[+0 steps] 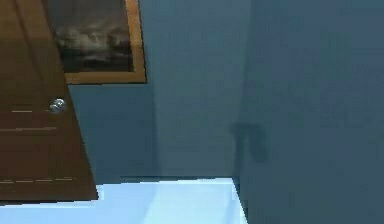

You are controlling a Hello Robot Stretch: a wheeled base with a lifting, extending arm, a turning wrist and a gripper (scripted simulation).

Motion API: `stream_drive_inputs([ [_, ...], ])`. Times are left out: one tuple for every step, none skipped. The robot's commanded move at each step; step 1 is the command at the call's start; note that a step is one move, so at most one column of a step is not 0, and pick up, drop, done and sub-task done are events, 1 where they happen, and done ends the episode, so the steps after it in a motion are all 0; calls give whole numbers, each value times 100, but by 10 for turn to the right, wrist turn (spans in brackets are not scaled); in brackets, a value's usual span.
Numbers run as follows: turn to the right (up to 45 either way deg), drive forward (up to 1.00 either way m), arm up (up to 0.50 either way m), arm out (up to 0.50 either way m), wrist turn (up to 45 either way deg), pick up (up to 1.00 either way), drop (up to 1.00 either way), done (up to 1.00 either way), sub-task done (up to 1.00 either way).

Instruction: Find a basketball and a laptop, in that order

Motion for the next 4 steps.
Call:
stream_drive_inputs([
  [-450,0,0,0,0,0,0,0,0],
  [-90,0,0,0,0,0,0,0,0],
  [0,75,0,0,0,0,0,0,0],
  [-420,0,0,0,0,0,0,0,0],
])
